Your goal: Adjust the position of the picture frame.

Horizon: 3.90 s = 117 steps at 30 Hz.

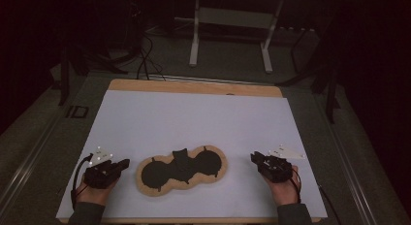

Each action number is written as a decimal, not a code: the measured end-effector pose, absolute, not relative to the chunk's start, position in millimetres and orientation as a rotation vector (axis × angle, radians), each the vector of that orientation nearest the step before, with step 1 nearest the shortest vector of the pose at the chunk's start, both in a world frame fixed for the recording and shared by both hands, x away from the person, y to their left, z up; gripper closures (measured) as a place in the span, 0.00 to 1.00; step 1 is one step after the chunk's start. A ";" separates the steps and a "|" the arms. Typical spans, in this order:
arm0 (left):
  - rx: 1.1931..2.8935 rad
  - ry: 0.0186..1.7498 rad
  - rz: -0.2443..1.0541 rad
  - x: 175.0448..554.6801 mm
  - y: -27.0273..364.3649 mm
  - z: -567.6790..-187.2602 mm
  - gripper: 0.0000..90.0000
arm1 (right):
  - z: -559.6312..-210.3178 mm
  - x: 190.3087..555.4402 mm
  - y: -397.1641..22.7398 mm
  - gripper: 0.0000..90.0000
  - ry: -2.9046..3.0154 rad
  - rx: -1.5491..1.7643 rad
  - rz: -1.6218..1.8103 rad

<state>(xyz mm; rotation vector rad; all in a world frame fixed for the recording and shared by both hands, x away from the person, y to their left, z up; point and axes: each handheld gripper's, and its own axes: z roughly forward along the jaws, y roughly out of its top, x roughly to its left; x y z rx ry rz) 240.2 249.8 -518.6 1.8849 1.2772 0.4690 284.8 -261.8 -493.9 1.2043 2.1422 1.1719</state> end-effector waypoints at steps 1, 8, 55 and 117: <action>1.889 1.275 0.468 240.1 249.0 -518.8 1.00 | -494.7 284.8 -259.9 0.88 2.152 1.205 1.169; 1.922 1.275 0.453 240.2 246.3 -521.8 1.00 | -499.5 285.6 -247.8 0.94 2.197 1.188 1.135; 2.099 1.250 0.389 226.4 226.2 -534.4 1.00 | -521.6 273.7 -189.6 1.00 2.526 0.961 1.003; 2.131 1.150 0.388 250.3 191.0 -534.1 1.00 | -525.1 276.7 -177.9 1.00 2.493 0.971 0.939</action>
